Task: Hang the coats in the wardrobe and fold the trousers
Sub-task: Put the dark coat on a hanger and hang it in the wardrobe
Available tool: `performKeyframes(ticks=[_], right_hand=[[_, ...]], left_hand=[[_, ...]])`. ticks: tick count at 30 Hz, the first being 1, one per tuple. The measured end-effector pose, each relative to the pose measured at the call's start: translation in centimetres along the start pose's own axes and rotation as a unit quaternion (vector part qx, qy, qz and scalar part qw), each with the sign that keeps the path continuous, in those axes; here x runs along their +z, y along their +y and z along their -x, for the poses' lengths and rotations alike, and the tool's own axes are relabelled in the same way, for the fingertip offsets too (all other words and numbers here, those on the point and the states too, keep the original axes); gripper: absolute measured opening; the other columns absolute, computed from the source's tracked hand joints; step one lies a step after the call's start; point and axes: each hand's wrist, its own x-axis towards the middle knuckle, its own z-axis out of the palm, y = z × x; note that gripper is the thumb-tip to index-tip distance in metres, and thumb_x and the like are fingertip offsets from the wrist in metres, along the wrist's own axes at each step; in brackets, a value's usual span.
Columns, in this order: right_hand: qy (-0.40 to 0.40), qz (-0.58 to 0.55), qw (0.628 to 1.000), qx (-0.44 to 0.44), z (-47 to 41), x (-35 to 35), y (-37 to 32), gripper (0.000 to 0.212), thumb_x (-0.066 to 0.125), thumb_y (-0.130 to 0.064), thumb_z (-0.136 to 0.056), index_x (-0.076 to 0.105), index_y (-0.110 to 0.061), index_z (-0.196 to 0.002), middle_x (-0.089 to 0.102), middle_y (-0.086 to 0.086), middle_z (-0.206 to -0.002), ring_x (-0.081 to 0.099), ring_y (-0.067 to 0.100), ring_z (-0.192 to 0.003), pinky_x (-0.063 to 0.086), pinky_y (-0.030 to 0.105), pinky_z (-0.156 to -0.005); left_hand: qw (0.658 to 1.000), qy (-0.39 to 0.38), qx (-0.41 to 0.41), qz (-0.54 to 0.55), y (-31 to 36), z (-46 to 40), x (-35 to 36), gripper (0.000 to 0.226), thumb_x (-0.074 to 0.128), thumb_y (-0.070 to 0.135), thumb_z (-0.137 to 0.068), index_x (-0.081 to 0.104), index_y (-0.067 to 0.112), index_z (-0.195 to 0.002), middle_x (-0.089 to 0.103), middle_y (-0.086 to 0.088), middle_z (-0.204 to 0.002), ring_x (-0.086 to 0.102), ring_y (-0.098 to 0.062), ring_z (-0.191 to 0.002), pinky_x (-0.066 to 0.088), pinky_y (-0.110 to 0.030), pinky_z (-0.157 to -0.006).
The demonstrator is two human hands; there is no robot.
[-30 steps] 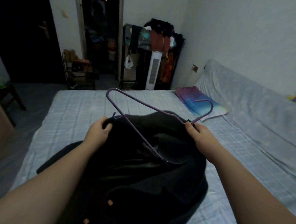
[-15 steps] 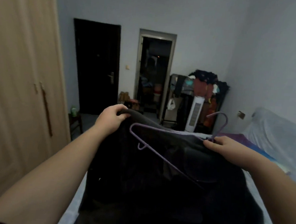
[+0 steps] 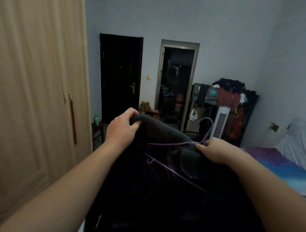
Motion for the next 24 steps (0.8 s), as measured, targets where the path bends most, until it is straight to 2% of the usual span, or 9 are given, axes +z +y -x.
performKeyframes(ticks=[3, 6, 11, 13, 15, 17, 20, 22, 24], right_hand=[[0.135, -0.017, 0.991, 0.015, -0.4, 1.0, -0.1, 0.044, 0.04, -0.059, -0.097, 0.066, -0.023, -0.102, 0.067, 0.003, -0.098, 0.062, 0.026, -0.09, 0.054, 0.038, -0.076], [0.207, -0.06, 0.976, 0.006, -0.6, 1.1, 0.2, 0.035, 0.041, -0.057, -0.097, 0.057, -0.03, -0.084, 0.064, -0.003, -0.087, 0.06, 0.023, -0.083, 0.048, 0.035, -0.066], [0.224, -0.094, 0.968, -0.068, -0.6, 0.4, -0.9, 0.032, 0.045, -0.058, -0.095, 0.062, -0.032, -0.091, 0.064, -0.009, -0.085, 0.061, 0.02, -0.086, 0.052, 0.037, -0.071], [0.217, -0.11, 0.965, -0.098, -0.5, 0.1, -1.2, 0.03, 0.047, -0.058, -0.094, 0.066, -0.036, -0.101, 0.066, -0.009, -0.089, 0.062, 0.019, -0.088, 0.054, 0.039, -0.076], [0.214, -0.125, 0.96, -0.127, -0.3, 0.0, -1.3, 0.03, 0.05, -0.056, -0.095, 0.068, -0.037, -0.111, 0.068, -0.009, -0.094, 0.063, 0.018, -0.09, 0.054, 0.04, -0.078], [0.216, -0.129, 0.955, -0.156, -0.2, -0.1, -1.2, 0.03, 0.052, -0.053, -0.096, 0.068, -0.036, -0.115, 0.069, -0.009, -0.094, 0.064, 0.017, -0.089, 0.053, 0.037, -0.076], [0.221, -0.123, 0.949, -0.185, -0.1, -0.3, -0.8, 0.026, 0.056, -0.05, -0.095, 0.068, -0.032, -0.11, 0.062, -0.015, -0.082, 0.064, 0.017, -0.084, 0.043, 0.03, -0.064], [0.235, -0.11, 0.945, -0.197, 0.0, -0.4, -0.5, 0.03, 0.058, -0.049, -0.095, 0.066, -0.03, -0.117, 0.067, -0.012, -0.088, 0.066, 0.019, -0.088, 0.046, 0.031, -0.067], [0.256, -0.101, 0.938, -0.209, 0.2, -0.5, -0.6, 0.038, 0.058, -0.048, -0.095, 0.061, -0.031, -0.128, 0.072, -0.006, -0.102, 0.067, 0.021, -0.095, 0.053, 0.035, -0.076]], left_hand=[[0.999, -0.05, -0.007, -0.009, 0.1, 1.9, 0.8, 0.013, 0.062, 0.037, -0.09, 0.05, 0.034, -0.09, 0.062, 0.01, -0.077, 0.06, -0.01, -0.071, 0.052, -0.036, -0.063], [0.984, -0.173, -0.002, -0.037, -1.4, 3.8, 2.1, 0.018, 0.064, 0.038, -0.085, 0.047, 0.035, -0.092, 0.064, 0.008, -0.083, 0.063, -0.012, -0.076, 0.055, -0.037, -0.07], [0.895, -0.439, -0.013, -0.079, -0.8, 4.2, 2.6, 0.03, 0.054, 0.057, -0.092, 0.066, 0.03, -0.096, 0.069, 0.01, -0.09, 0.065, -0.01, -0.087, 0.051, -0.029, -0.079], [0.93, -0.357, -0.02, -0.084, 0.5, 2.8, 2.0, 0.041, 0.051, 0.057, -0.094, 0.071, 0.024, -0.084, 0.071, 0.006, -0.079, 0.065, -0.011, -0.078, 0.052, -0.032, -0.077], [0.979, -0.177, 0.014, -0.102, 1.6, 1.5, 1.5, 0.033, 0.055, 0.053, -0.093, 0.06, 0.024, -0.079, 0.064, 0.005, -0.073, 0.06, -0.014, -0.071, 0.052, -0.036, -0.07], [0.985, -0.081, 0.098, -0.118, 2.4, 0.6, 1.2, 0.024, 0.064, 0.049, -0.088, 0.052, 0.028, -0.088, 0.058, 0.009, -0.087, 0.055, -0.013, -0.082, 0.05, -0.036, -0.076], [0.971, -0.195, 0.104, -0.092, 3.0, -1.4, 0.2, 0.062, 0.073, 0.051, -0.08, 0.044, 0.039, -0.133, 0.043, 0.006, -0.137, 0.039, -0.015, -0.127, 0.036, -0.038, -0.109], [0.94, -0.331, 0.035, -0.071, 3.5, -2.2, -0.6, 0.079, 0.073, 0.059, -0.077, 0.037, 0.038, -0.144, 0.044, 0.007, -0.144, 0.044, -0.013, -0.127, 0.04, -0.034, -0.107], [0.917, -0.381, 0.035, -0.112, 3.6, -2.7, -0.7, 0.077, 0.074, 0.063, -0.072, 0.047, 0.033, -0.138, 0.057, 0.011, -0.131, 0.056, -0.011, -0.115, 0.048, -0.033, -0.099]])
